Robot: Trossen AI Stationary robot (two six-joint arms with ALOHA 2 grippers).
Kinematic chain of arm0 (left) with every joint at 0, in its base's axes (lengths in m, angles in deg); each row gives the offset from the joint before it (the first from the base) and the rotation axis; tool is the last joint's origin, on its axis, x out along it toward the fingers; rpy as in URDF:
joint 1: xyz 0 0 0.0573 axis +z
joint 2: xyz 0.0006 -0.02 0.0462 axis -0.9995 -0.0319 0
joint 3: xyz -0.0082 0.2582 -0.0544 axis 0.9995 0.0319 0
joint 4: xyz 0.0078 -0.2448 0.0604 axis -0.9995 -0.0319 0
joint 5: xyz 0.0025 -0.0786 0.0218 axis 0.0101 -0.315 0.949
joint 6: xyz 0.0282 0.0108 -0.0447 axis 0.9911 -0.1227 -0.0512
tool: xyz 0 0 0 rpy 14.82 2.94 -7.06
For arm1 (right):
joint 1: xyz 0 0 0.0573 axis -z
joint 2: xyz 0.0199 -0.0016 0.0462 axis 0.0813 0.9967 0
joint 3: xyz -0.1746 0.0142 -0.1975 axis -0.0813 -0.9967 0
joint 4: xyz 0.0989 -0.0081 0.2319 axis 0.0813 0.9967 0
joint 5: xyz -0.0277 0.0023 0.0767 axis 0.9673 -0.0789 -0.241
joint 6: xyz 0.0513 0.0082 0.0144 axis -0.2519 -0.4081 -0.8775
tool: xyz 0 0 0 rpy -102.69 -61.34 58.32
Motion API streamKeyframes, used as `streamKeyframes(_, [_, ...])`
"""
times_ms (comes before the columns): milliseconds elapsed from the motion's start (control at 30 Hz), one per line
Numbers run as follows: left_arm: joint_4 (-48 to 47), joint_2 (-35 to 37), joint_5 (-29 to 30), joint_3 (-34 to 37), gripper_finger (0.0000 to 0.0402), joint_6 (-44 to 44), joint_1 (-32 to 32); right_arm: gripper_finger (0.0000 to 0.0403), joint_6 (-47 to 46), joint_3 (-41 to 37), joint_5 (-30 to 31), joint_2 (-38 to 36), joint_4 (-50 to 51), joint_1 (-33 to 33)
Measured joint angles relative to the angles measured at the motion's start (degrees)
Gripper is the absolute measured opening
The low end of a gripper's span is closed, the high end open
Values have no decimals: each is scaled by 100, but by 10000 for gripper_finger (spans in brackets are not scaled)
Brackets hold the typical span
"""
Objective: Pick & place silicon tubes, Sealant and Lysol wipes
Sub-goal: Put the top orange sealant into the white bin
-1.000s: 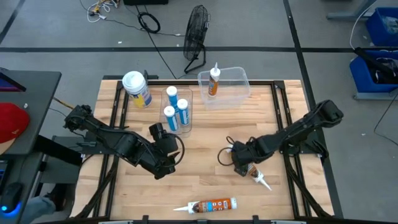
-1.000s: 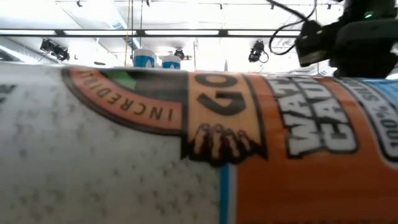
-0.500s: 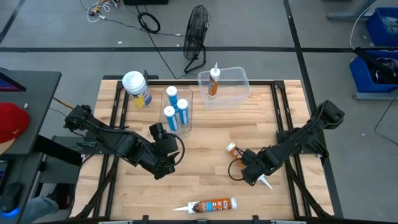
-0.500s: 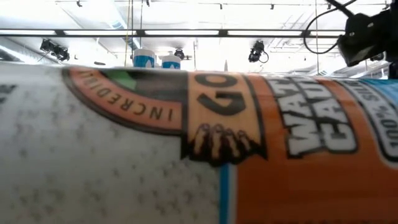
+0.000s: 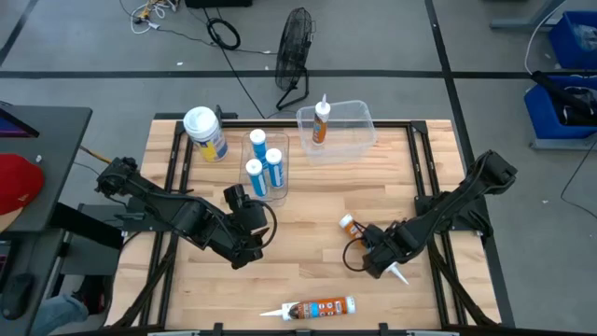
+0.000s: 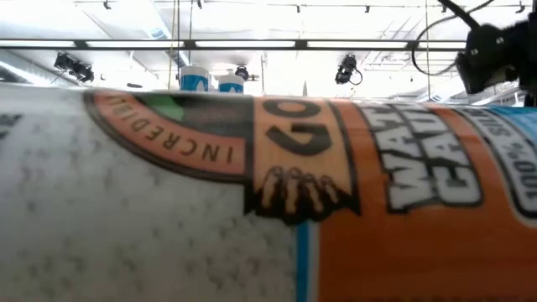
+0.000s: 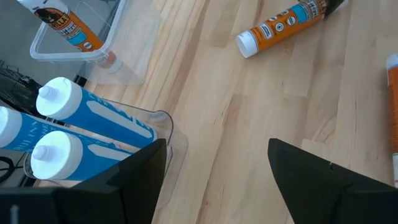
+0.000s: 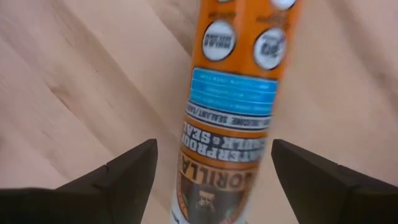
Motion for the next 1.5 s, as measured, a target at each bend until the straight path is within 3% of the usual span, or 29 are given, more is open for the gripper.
streamKeyframes(100, [0,0,0,0,287,4,-2,320,-14,-338,-146,9,-505,0])
streamKeyframes(300, [0,0,0,0,287,-7,-2,300,-132,-574,-263,9,-558,0])
streamKeyframes(567, [2,0,0,0,287,-5,-1,209,259,-577,-288,-2,-566,-2])
streamKeyframes(767, [2,0,0,0,287,10,5,206,579,-514,-143,12,-548,-2])
streamKeyframes(1067, [2,2,-2,0,287,-35,5,206,1150,132,618,17,125,-2])
streamKeyframes(1333, [35,2,-7,0,287,-196,5,205,2053,964,1878,17,676,28])
streamKeyframes(1500, [279,2,-9,0,287,-343,56,205,3072,1480,2572,15,812,130])
